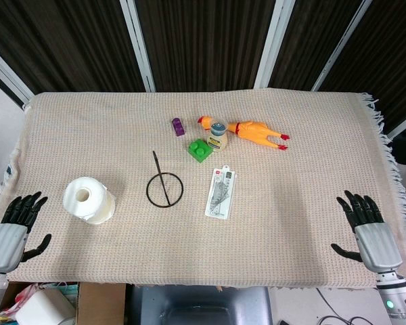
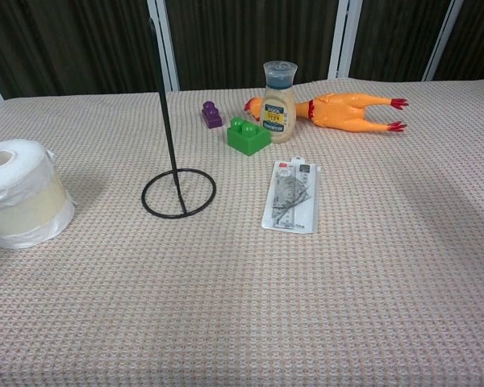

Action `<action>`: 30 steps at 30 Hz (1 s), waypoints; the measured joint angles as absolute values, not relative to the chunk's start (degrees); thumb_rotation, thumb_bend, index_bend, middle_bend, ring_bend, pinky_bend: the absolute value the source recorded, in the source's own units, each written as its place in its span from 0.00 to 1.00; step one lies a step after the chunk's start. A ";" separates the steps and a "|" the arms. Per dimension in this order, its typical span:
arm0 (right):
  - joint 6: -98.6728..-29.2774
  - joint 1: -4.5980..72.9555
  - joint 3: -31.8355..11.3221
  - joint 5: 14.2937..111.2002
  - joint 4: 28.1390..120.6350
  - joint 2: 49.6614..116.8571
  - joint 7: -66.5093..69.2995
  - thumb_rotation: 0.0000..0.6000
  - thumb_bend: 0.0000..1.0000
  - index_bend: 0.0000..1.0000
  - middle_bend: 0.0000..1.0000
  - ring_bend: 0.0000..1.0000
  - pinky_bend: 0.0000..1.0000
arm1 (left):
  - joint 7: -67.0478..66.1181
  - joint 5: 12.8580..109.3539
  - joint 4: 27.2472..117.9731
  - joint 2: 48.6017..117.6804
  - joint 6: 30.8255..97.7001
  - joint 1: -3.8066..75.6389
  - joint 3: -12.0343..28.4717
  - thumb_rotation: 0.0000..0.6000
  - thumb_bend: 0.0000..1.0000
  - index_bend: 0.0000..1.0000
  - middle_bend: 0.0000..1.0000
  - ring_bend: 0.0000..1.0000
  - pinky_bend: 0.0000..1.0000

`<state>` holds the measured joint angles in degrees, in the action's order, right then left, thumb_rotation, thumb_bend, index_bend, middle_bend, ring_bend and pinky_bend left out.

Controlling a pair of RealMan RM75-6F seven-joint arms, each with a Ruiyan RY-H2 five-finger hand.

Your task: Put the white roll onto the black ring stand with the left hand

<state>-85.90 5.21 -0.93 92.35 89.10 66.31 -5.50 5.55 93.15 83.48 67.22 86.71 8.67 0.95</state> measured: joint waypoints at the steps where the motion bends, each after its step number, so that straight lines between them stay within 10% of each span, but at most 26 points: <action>1: -85.93 5.21 -0.89 92.46 89.07 66.31 -5.43 1.00 0.00 0.00 0.00 0.00 0.00 | 5.90 93.35 83.41 67.30 86.61 8.68 0.72 1.00 0.38 0.00 0.00 0.00 0.00; 30: -88.40 3.54 1.36 95.60 91.35 60.96 2.41 1.00 0.00 0.00 0.00 0.00 0.00 | 40.58 89.02 51.86 92.45 79.75 15.65 3.40 1.00 0.31 0.00 0.00 0.00 0.00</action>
<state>-88.40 3.54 1.36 95.60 91.35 60.96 2.41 40.58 89.02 51.86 92.45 79.75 15.65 3.40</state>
